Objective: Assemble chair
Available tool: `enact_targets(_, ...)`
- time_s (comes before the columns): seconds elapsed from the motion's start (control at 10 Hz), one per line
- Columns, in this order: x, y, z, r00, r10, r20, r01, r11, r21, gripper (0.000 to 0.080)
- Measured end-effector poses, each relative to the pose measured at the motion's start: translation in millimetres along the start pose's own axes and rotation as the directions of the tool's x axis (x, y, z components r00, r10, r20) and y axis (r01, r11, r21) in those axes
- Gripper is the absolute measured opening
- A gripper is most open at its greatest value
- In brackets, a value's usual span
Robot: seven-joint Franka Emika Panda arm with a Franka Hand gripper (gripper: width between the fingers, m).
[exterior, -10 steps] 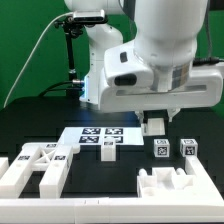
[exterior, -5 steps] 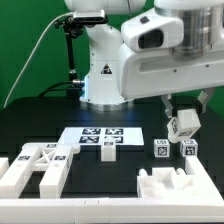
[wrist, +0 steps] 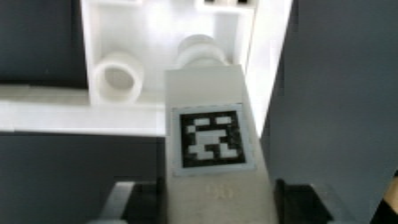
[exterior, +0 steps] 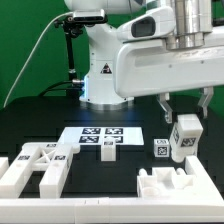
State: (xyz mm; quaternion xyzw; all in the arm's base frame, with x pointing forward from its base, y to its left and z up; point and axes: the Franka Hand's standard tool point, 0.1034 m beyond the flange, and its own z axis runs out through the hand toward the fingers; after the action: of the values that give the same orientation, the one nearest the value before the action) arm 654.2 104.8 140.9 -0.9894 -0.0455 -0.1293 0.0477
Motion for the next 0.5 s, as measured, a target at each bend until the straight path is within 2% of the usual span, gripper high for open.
enact_targets(0.2, -2.7, -1.9, 11.1, 0.99, 0.003, -0.142, -0.004, 1.0, -0.005, 0.0284)
enact_targets(0.3, 3.0, 1.4, 12.4, 0.972, -0.01, -0.235, 0.006, 1.0, -0.017, 0.0284)
enact_targets(0.4, 0.8, 2.4, 16.3, 0.948, -0.014, -0.318, 0.006, 1.0, -0.026, 0.0284)
enact_targets(0.5, -8.2, 1.6, 24.0, 0.952, -0.015, -0.307, 0.007, 1.0, -0.026, 0.0284)
